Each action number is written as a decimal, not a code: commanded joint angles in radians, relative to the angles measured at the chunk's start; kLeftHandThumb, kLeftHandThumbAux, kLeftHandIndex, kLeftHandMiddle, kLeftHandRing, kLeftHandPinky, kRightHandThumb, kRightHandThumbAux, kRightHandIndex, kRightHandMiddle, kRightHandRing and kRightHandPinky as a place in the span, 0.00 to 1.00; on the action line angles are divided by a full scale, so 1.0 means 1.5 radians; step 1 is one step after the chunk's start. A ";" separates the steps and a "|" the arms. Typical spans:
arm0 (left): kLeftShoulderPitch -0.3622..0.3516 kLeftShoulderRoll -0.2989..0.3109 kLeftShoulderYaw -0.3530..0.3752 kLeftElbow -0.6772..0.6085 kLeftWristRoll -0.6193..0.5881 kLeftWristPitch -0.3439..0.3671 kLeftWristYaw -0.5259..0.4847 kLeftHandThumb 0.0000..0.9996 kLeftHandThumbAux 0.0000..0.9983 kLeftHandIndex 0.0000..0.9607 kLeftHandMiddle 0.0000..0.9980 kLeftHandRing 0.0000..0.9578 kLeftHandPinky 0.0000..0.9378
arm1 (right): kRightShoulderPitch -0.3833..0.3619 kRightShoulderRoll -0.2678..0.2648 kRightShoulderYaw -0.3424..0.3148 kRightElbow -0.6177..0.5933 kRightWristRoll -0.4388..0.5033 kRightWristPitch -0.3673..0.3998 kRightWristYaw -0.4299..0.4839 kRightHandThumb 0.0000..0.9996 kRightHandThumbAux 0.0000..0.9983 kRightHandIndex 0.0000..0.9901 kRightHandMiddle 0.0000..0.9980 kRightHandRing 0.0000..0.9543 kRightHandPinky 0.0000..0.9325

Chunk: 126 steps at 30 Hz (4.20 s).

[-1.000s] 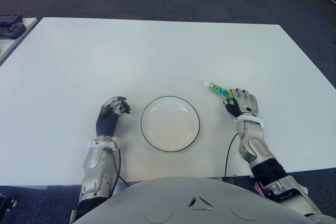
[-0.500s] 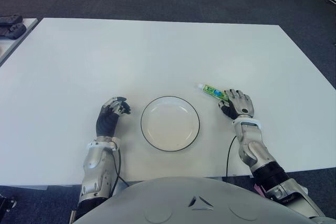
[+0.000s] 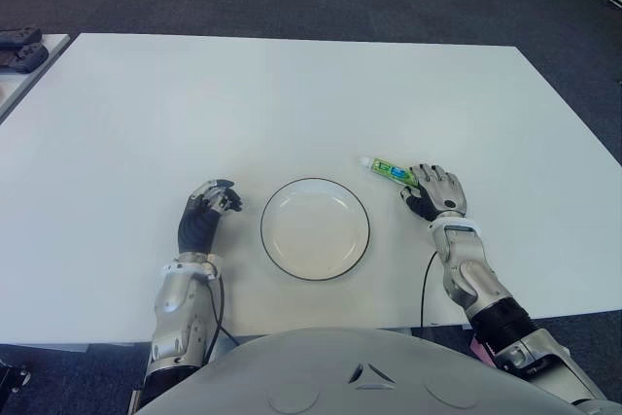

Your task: Put the toothpaste on the table into the plate.

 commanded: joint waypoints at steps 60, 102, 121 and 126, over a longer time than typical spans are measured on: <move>0.016 -0.001 0.011 0.013 -0.018 0.037 0.003 0.71 0.72 0.45 0.58 0.59 0.58 | -0.057 0.090 -0.083 0.272 0.203 -0.116 -0.192 0.85 0.67 0.46 0.46 0.42 0.45; 0.014 -0.002 0.012 0.015 -0.004 0.034 0.008 0.72 0.72 0.45 0.58 0.59 0.57 | -0.015 0.160 -0.203 0.213 0.372 -0.358 -0.356 0.95 0.65 0.48 0.44 0.50 0.61; 0.010 0.003 0.009 0.017 0.002 0.040 0.004 0.71 0.72 0.45 0.57 0.57 0.56 | 0.008 0.213 -0.242 0.098 0.453 -0.358 -0.261 0.95 0.65 0.46 0.46 0.53 0.64; 0.009 0.000 0.009 0.022 -0.001 0.034 0.002 0.71 0.72 0.45 0.57 0.57 0.56 | 0.012 0.226 -0.241 0.075 0.468 -0.363 -0.241 0.95 0.65 0.45 0.45 0.55 0.65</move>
